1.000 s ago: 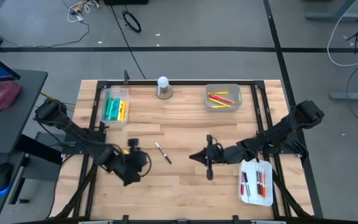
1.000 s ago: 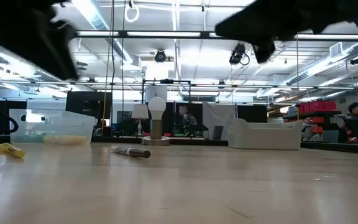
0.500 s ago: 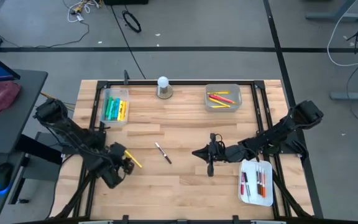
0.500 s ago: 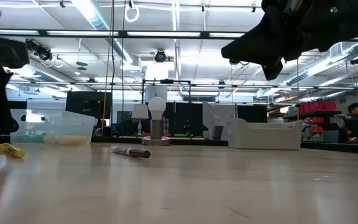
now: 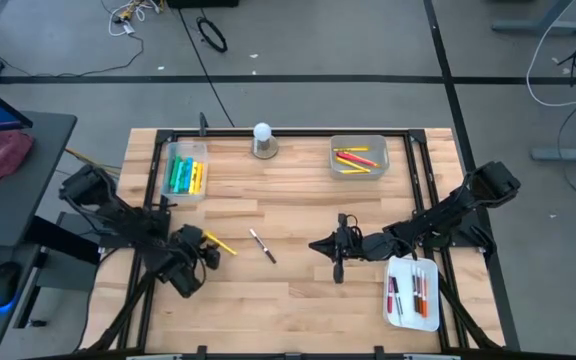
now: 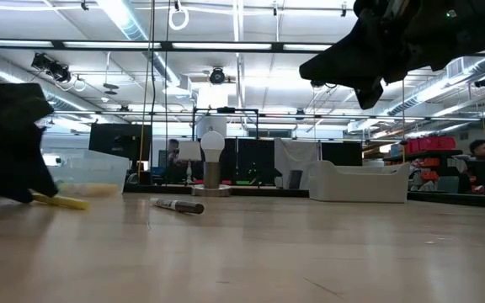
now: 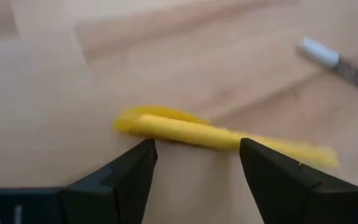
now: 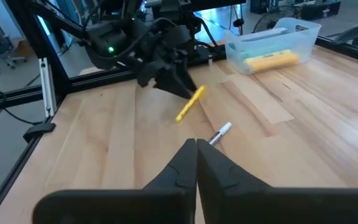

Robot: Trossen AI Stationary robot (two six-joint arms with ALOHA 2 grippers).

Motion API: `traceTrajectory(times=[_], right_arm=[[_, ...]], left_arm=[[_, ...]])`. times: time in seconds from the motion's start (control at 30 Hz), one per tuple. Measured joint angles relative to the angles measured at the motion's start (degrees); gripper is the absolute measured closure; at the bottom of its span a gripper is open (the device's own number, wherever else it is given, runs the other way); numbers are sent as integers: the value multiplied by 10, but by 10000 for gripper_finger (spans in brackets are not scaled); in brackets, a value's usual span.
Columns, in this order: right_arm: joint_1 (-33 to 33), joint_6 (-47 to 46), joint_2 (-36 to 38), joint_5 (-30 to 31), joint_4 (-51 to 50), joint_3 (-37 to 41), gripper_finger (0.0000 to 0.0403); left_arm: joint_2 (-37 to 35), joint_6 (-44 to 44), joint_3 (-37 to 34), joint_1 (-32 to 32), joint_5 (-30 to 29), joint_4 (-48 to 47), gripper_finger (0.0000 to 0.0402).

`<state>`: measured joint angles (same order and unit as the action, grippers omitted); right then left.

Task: Pick & Place Markers
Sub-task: Put the yellow pen into the gray bin

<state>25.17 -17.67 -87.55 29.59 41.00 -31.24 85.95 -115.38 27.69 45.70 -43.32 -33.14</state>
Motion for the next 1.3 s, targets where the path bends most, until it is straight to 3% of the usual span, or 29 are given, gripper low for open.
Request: traceTrajectory(times=[0.13, 0.33, 0.57, 0.73, 0.87, 1.17, 1.3], right_arm=[[-1, -5, 0, 11, 0, 0, 390], [-1, -7, 0, 17, -1, 0, 390], [-2, -8, 0, 26, -3, 0, 390], [-2, -10, -2, 26, -4, 0, 390], [-2, -14, -2, 26, -5, 0, 390], [-2, -14, -2, 26, -4, 0, 390], [-2, -16, -2, 26, -4, 0, 390]], left_arm=[[11, 29, -3, -29, -46, 3, 169], [12, 101, -2, -83, -52, 18, 166], [9, 248, -53, -147, -60, 219, 135], [9, 265, -61, -159, -51, 243, 134], [9, 289, -62, -157, -34, 240, 186], [10, 337, -63, -141, -29, 245, 351], [10, 365, -62, -140, -32, 256, 356]])
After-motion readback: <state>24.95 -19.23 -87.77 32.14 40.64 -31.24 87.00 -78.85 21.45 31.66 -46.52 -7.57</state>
